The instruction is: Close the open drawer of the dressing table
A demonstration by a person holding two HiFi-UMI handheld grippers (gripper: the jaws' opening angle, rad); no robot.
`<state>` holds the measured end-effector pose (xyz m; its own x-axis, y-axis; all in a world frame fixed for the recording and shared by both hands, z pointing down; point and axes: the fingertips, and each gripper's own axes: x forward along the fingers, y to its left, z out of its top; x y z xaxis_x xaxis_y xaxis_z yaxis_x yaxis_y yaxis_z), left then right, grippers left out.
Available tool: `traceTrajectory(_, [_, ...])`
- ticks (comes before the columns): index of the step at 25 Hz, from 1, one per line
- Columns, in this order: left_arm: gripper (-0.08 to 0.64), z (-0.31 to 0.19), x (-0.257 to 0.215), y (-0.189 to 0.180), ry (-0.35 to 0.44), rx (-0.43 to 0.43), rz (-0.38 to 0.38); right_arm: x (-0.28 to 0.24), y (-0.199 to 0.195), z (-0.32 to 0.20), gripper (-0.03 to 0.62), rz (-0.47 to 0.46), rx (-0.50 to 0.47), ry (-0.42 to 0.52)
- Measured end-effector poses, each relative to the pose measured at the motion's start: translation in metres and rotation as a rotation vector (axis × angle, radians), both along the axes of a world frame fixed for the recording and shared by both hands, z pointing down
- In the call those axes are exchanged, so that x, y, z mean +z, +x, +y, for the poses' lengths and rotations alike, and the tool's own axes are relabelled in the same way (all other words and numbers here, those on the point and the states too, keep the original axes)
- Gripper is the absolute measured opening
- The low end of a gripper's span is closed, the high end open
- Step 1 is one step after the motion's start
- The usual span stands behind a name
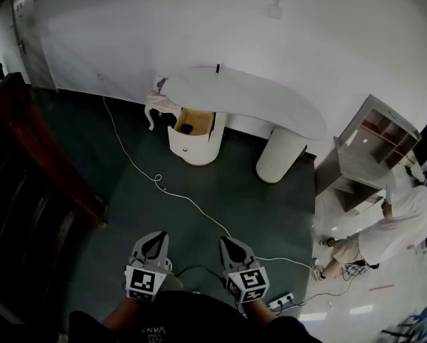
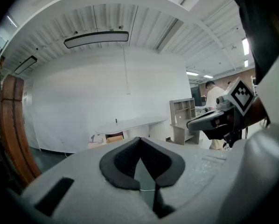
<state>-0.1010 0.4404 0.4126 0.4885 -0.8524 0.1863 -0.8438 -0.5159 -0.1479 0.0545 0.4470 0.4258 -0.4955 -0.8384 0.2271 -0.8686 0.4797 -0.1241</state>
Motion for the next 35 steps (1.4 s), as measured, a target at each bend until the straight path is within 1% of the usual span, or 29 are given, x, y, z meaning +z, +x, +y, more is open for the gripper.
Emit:
traceTrajectory(3, [0.015, -0.005, 0.006, -0.004, -0.015, -0.012, 0.007, 0.004, 0.0, -0.005, 0.002, 0.004, 0.004, -0.007])
traceTrajectory(6, [0.015, -0.016, 0.007, -0.007, -0.003, -0.015, 0.011, 0.006, 0.001, -0.014, 0.003, -0.016, 0.025, 0.0])
traceTrajectory(9, [0.015, -0.032, 0.008, -0.011, -0.031, -0.018, 0.036, 0.006, -0.001, -0.028, 0.003, -0.035, 0.034, 0.016])
traceTrajectory(12, [0.017, -0.059, 0.011, -0.012, -0.043, 0.011, 0.066, 0.004, -0.006, -0.052, 0.007, -0.035, 0.045, 0.037])
traceTrajectory(14, [0.018, -0.081, 0.012, -0.014, -0.057, 0.042, 0.077, 0.004, -0.01, -0.074, 0.058, -0.037, 0.062, 0.036])
traceTrajectory(20, [0.026, -0.149, 0.018, -0.029, -0.088, 0.108, 0.067, 0.002, -0.025, -0.137, 0.094, -0.04, 0.122, 0.028])
traceTrajectory(21, [0.038, -0.16, 0.019, -0.032, -0.099, 0.118, 0.066, 0.001, -0.028, -0.147, 0.099, -0.042, 0.133, 0.028])
traceTrajectory(23, [0.089, -0.182, 0.02, -0.037, -0.12, 0.139, 0.063, 0.001, -0.033, -0.167, 0.11, -0.043, 0.153, 0.026])
traceTrajectory(25, [0.113, -0.206, 0.023, -0.043, -0.122, 0.162, 0.06, 0.002, -0.039, -0.186, 0.12, -0.045, 0.174, 0.021])
traceTrajectory(29, [0.141, -0.251, 0.036, -0.054, -0.106, 0.207, 0.067, 0.003, -0.05, -0.221, 0.127, -0.049, 0.222, 0.01])
traceTrajectory(35, [0.164, -0.296, 0.045, -0.06, -0.151, 0.264, 0.045, 0.009, -0.055, -0.256, 0.138, -0.036, 0.283, -0.004])
